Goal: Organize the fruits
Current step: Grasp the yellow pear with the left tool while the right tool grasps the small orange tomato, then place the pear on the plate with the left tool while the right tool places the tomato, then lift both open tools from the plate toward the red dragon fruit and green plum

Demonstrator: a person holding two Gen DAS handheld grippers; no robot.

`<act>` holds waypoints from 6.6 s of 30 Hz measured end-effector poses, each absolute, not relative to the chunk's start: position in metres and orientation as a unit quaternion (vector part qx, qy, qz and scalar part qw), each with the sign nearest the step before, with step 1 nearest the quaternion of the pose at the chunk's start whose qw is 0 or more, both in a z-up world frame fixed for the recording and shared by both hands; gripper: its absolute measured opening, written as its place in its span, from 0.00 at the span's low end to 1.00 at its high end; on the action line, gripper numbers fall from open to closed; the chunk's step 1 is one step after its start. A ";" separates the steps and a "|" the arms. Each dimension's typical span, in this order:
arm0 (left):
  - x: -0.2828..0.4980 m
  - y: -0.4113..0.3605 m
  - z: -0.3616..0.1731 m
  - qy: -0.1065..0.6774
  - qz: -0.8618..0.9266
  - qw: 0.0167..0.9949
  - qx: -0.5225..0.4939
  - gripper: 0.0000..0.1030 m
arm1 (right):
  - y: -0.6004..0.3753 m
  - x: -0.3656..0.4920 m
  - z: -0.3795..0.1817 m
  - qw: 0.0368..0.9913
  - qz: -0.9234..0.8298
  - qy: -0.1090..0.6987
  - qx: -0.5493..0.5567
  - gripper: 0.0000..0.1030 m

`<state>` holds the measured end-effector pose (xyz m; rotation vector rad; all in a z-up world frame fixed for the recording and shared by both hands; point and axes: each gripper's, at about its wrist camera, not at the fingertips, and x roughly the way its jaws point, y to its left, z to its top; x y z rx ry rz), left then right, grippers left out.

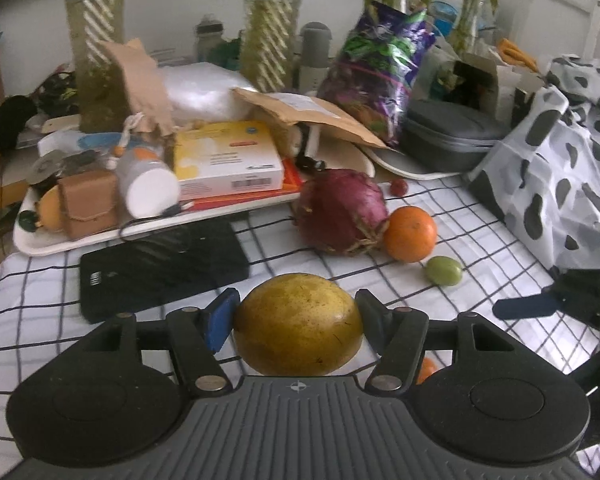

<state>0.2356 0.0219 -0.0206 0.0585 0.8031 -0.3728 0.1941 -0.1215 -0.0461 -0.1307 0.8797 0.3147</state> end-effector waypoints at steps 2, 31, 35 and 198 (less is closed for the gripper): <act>0.235 0.027 -0.021 0.390 -0.178 0.903 0.024 0.60 | -0.117 0.195 -0.048 0.889 0.161 0.425 -0.059 0.77; 0.202 0.027 -0.005 0.389 -0.212 0.896 0.027 0.60 | -0.113 0.190 -0.039 0.893 0.172 0.410 -0.065 0.32; 0.186 0.020 -0.002 0.388 -0.219 0.895 0.032 0.60 | -0.119 0.177 -0.031 0.897 0.170 0.404 -0.054 0.32; 0.085 -0.005 0.012 0.378 -0.180 0.905 0.080 0.68 | -0.156 0.080 -0.015 0.921 0.038 0.379 -0.077 1.00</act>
